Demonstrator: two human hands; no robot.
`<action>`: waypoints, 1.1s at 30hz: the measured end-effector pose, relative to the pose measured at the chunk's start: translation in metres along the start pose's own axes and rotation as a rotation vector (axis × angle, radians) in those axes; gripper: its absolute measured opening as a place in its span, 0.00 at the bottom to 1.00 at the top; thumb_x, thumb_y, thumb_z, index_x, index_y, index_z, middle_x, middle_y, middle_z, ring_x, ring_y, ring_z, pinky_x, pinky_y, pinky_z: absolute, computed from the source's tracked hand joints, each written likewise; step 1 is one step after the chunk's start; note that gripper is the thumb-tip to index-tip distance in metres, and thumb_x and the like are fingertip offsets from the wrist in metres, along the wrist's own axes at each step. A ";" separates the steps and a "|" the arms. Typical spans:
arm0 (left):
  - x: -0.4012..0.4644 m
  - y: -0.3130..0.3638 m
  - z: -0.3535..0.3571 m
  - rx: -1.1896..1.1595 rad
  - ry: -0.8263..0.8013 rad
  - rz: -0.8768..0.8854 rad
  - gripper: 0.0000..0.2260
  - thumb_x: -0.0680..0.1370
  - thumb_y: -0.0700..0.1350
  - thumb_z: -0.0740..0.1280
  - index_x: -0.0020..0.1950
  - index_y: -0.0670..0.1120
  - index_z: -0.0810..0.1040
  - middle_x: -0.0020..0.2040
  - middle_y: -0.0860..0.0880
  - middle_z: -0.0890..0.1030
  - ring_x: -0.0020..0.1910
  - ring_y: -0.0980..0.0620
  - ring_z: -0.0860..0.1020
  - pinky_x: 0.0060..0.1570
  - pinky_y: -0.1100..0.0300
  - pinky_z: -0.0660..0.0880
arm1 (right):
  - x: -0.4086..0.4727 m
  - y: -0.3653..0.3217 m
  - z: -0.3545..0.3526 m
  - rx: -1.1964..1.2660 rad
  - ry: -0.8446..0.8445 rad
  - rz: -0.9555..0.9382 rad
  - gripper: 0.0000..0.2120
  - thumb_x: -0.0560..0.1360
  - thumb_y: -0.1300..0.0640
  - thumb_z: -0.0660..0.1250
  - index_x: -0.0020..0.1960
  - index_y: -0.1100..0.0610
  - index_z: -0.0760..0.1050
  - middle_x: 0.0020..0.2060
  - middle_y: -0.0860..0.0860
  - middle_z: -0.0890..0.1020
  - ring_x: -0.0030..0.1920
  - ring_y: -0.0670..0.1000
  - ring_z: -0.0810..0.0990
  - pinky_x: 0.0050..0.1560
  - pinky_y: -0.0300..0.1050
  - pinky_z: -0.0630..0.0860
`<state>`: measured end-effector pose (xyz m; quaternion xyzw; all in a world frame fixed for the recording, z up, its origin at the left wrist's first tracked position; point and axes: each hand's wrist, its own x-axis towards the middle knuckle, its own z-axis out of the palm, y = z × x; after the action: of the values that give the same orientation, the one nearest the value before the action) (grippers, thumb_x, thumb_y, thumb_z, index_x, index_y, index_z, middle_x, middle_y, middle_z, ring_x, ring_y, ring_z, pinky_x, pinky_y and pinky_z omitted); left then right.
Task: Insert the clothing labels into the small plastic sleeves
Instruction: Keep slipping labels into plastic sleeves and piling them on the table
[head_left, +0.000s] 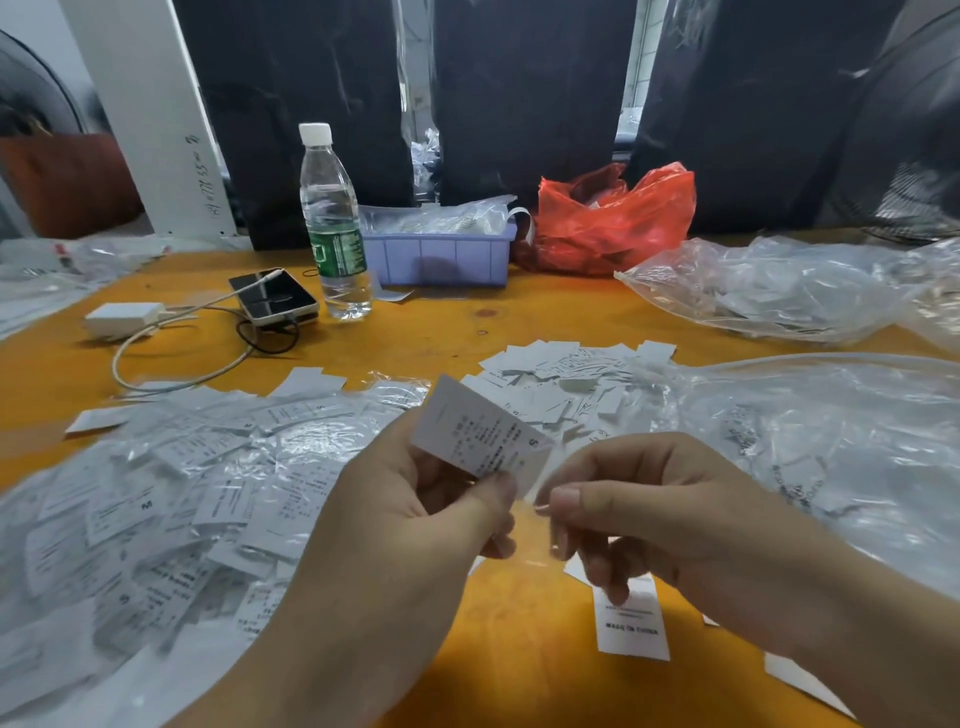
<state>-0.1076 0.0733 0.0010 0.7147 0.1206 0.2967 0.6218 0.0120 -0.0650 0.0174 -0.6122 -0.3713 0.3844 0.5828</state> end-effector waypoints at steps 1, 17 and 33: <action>-0.001 0.001 0.002 -0.013 -0.021 -0.002 0.12 0.72 0.39 0.74 0.44 0.57 0.82 0.39 0.49 0.84 0.30 0.53 0.80 0.32 0.63 0.77 | 0.000 0.000 0.000 0.009 0.019 -0.011 0.06 0.67 0.59 0.70 0.40 0.62 0.82 0.32 0.57 0.80 0.29 0.51 0.76 0.27 0.41 0.73; 0.000 0.005 -0.007 -0.029 0.013 -0.017 0.10 0.67 0.48 0.70 0.45 0.60 0.83 0.37 0.51 0.83 0.32 0.55 0.80 0.32 0.63 0.78 | -0.004 -0.002 0.004 -0.083 0.062 -0.057 0.05 0.69 0.66 0.70 0.36 0.60 0.75 0.31 0.59 0.81 0.27 0.55 0.77 0.29 0.44 0.76; -0.001 0.009 -0.004 -0.048 0.018 -0.017 0.09 0.67 0.48 0.70 0.44 0.59 0.83 0.37 0.51 0.83 0.31 0.56 0.80 0.31 0.64 0.76 | -0.005 0.002 0.004 -0.120 -0.057 -0.106 0.16 0.66 0.58 0.74 0.52 0.46 0.79 0.29 0.54 0.77 0.27 0.49 0.74 0.30 0.40 0.71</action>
<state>-0.1127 0.0744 0.0093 0.6958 0.1249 0.3005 0.6403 0.0065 -0.0676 0.0157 -0.6142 -0.4419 0.3477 0.5538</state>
